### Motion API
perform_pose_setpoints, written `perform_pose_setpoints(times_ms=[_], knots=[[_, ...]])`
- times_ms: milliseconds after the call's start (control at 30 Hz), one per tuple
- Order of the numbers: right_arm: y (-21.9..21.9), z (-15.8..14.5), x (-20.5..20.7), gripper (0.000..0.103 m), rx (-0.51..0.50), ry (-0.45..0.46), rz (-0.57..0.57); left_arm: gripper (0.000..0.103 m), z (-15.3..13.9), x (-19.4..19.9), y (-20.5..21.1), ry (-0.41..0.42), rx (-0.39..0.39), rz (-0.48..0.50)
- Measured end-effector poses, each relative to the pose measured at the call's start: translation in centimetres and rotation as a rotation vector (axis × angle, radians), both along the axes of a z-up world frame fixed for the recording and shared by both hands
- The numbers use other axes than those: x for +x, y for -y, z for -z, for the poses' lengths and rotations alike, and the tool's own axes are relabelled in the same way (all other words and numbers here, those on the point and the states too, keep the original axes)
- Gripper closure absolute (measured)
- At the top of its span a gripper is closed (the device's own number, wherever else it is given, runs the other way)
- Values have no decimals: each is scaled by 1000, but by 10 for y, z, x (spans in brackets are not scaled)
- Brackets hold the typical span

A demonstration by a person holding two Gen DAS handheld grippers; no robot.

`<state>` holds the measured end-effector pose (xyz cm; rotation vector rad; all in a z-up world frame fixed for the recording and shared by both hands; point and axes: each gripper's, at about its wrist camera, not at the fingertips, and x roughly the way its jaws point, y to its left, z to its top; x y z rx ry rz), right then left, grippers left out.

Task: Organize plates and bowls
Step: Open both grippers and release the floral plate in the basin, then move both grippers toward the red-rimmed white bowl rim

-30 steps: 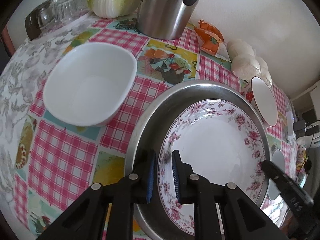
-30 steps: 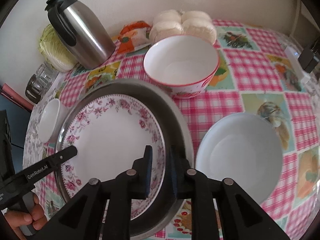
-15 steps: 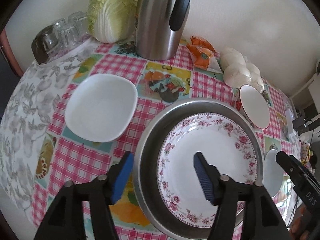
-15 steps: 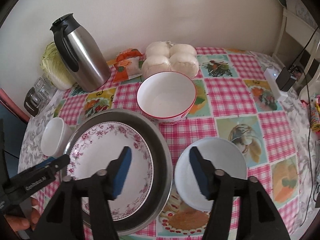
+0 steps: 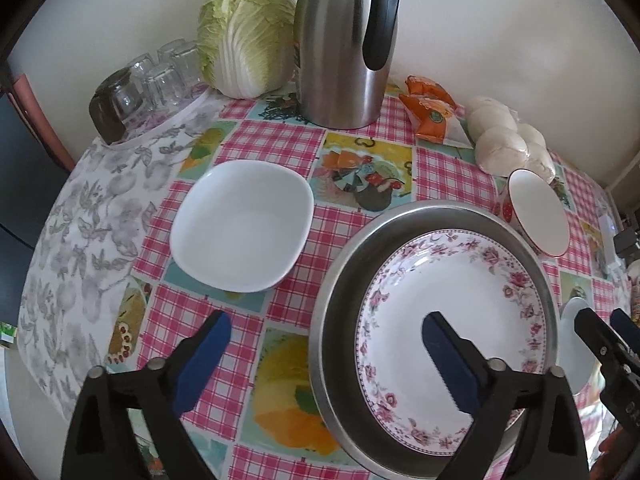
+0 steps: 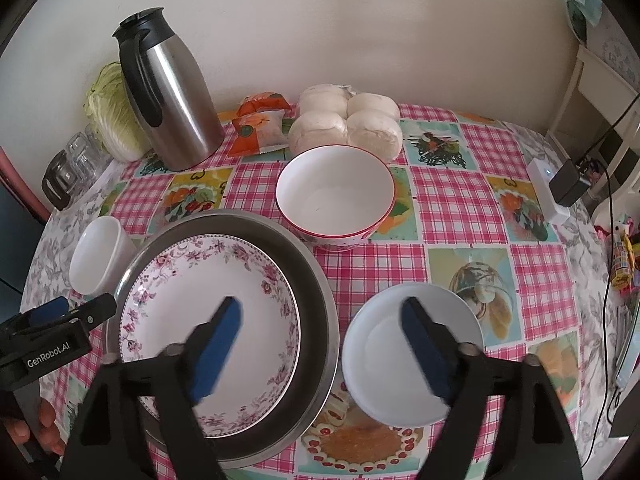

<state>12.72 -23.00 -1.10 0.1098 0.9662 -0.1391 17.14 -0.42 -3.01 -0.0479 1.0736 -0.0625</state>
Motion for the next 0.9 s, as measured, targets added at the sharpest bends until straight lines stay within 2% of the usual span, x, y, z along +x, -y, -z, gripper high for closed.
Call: perform_pose_setpoints(times_ms=[67, 233, 433, 667, 767, 900], knots=[[-1, 0, 0, 13, -6, 1, -6, 0, 0, 0, -1, 7, 8, -1], [-4, -1, 0, 13, -25, 7, -21, 0, -1, -1, 1, 33, 30, -1], [-6, -6, -2, 13, -24, 46, -32, 0, -6, -2, 1, 57, 19, -16], [0, -16, -7, 12, 21, 128, -15, 0, -20, -3, 4, 137, -27, -49], [4, -23, -11, 12, 6, 185, -15, 0, -29, -2, 9, 174, -58, -43], [16, -25, -10, 12, 29, 193, 10, 0, -36, 1, 17, 222, -77, -27]])
